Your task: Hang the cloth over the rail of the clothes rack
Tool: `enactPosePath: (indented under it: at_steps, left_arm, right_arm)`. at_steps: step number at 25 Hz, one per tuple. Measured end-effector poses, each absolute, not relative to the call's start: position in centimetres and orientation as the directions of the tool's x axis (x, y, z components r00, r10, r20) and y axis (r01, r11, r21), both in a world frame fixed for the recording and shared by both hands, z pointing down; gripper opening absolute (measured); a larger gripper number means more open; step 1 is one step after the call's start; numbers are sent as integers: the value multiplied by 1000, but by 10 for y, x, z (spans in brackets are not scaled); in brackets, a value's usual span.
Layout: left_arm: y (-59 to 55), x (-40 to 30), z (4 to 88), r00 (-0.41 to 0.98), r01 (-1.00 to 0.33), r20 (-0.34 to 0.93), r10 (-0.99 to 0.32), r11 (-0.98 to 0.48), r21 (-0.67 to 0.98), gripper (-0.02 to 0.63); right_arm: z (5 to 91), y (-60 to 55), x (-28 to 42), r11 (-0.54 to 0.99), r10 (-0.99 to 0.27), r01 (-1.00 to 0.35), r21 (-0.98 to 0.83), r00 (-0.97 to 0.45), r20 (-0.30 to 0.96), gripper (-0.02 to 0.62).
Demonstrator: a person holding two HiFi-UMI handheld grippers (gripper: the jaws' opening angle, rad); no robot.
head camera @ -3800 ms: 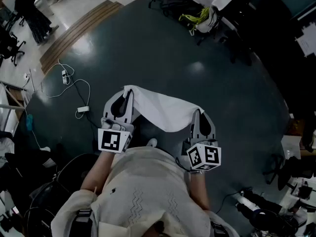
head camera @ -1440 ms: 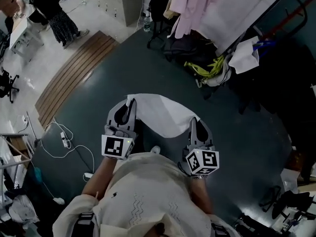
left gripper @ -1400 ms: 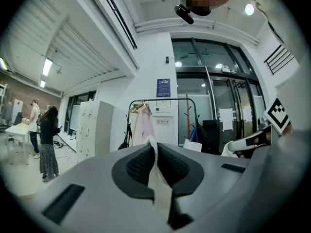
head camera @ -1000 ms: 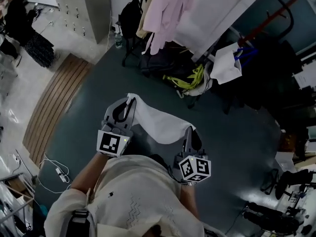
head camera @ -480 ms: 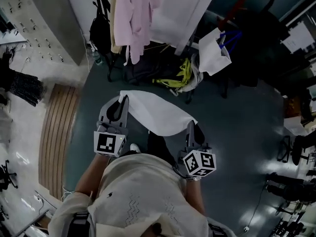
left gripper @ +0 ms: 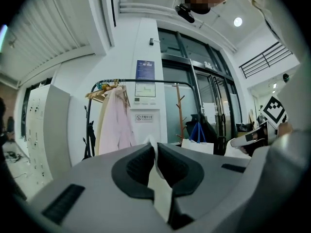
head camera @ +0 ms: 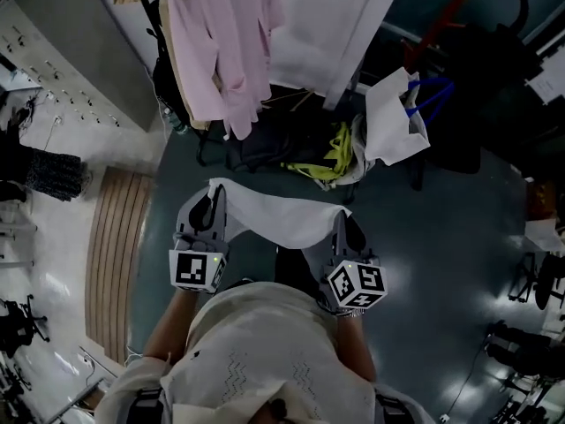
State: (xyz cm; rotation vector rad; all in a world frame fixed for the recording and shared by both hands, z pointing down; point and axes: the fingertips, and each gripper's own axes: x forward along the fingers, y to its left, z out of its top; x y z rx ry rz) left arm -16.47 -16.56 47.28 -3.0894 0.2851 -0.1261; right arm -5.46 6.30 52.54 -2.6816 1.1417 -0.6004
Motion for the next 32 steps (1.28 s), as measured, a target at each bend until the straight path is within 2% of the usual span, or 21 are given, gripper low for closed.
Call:
enactPosePath:
  at_steps: [6,12,17,25,32]
  left_arm:
    - [-174,-50,470,972,-218,73,-221,-975,-49,25]
    - [-186,22,459,964,-263,45,-263,-965,-17,25]
    - [-199,75,456,971,-234,38,-235,-972,-15,25]
    - [-223,154,478,990,-117,75,-117,-993,-1,25]
    - [-265,218,485,997,-12,71,-12,-1000,-1,25]
  right_arm:
    - [522,58,63,-664,-744,-702,-258,587,318,23]
    - [496,51,163,-660,-750,-712,-241,606,265,24]
    - [490,44,205,-681,-732,-691,-244,632,254,25]
    - [512,33,251,-770,-636,-597,-226,692,341,23]
    - [508,-2,298,-817,-575,-542,-195,745,338,24]
